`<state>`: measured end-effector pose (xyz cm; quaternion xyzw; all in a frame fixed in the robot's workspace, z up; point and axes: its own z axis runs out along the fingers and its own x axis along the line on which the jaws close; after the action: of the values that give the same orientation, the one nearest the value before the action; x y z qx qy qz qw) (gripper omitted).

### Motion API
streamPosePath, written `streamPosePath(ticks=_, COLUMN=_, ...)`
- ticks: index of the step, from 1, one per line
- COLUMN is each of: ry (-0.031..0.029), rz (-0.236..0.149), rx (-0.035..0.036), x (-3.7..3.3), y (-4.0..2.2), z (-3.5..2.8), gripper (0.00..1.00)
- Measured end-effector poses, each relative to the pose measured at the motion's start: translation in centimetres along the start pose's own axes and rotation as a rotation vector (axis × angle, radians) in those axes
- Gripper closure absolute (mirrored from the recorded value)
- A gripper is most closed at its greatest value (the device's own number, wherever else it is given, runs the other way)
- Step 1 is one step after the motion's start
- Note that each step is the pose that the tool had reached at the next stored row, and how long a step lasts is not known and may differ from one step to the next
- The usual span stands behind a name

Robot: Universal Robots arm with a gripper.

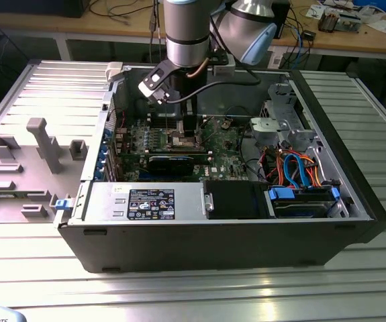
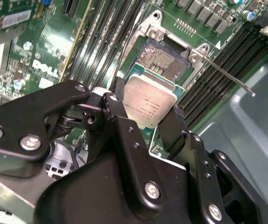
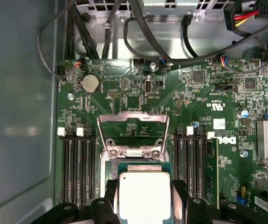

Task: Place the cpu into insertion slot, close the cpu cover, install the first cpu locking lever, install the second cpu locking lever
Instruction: 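Place the cpu into insertion slot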

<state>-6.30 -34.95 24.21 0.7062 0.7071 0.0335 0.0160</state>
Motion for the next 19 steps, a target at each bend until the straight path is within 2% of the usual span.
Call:
streamPosePath(ticks=2, ry=0.0003, rz=0.001, rx=-0.0001, x=-0.01, y=-0.24, z=0.14, gripper=0.46)
streamPosePath(ticks=15, ry=0.0003, rz=0.001, rx=-0.0001, x=-0.01, y=-0.29, z=0.21, gripper=0.46)
streamPosePath(ticks=18, ry=0.0004, rz=0.001, rx=-0.0001, x=-0.01, y=-0.30, z=0.37, gripper=0.46)
streamPosePath(ticks=19, ry=0.0005, rz=0.001, rx=-0.0001, x=-0.02, y=-0.32, z=0.68, gripper=0.46)
